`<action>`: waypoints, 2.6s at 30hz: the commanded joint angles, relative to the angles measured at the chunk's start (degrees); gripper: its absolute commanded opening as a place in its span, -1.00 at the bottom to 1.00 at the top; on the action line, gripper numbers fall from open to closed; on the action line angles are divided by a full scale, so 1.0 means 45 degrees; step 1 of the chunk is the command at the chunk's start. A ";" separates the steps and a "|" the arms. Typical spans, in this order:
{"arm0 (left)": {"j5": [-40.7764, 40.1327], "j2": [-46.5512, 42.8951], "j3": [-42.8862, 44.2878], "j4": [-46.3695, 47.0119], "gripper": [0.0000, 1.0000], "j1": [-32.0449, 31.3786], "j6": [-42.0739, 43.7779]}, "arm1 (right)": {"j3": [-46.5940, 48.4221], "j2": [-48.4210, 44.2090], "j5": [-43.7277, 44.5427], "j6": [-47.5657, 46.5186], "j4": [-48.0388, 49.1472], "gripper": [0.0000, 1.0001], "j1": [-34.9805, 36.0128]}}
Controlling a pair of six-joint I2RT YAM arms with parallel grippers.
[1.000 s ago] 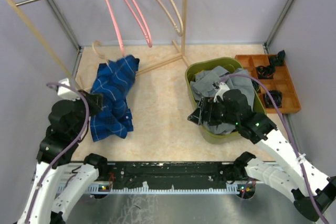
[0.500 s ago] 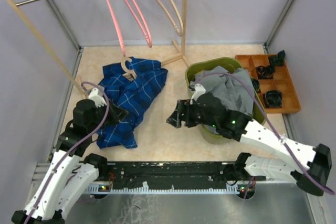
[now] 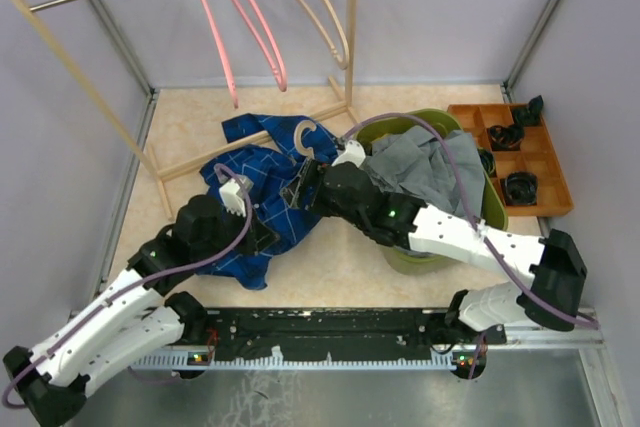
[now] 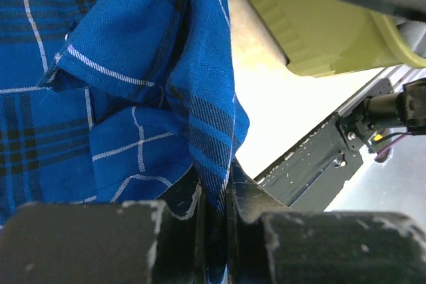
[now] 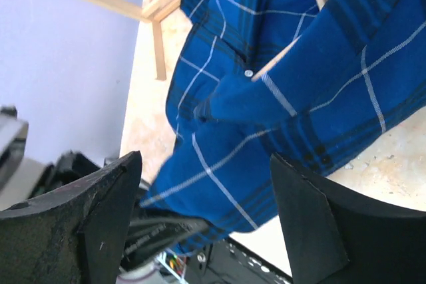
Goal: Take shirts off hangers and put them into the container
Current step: Remove the shirt from the hanger.
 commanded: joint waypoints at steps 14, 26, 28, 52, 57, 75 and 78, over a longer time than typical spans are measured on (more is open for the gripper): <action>-0.2388 0.1706 0.0548 0.0372 -0.83 -0.3634 0.0998 | 0.1643 0.2187 0.2678 0.2700 -0.1152 0.42 0.0166; -0.3010 0.0592 0.1247 -0.0323 0.31 -0.4322 0.0290 | -0.1890 -0.1367 0.2205 0.0884 -0.0809 -0.91 0.0283; -0.3239 -0.0187 0.1419 -0.0429 0.47 -0.4327 0.0267 | -0.1899 -0.2160 0.2141 0.0002 -0.1494 -0.94 0.0283; -0.2277 -0.1523 0.3000 0.1175 0.60 -0.4327 0.1474 | 0.1115 -0.4622 -0.5204 -0.8789 -0.8596 -1.00 0.0269; 0.0154 -0.1231 0.2442 0.2759 0.51 -0.4327 0.1383 | 0.0119 -0.4290 -0.6985 -0.8830 -0.5387 -1.00 0.0264; -0.2383 0.0235 0.1760 0.2532 0.38 -0.4327 0.0565 | -0.0101 -0.3231 -0.8021 -0.7692 -0.4318 -1.00 0.0264; -0.2857 0.0241 0.1658 0.2589 0.38 -0.4326 0.1009 | -0.0155 -0.3261 -0.8235 -0.7644 -0.4190 -1.00 0.0271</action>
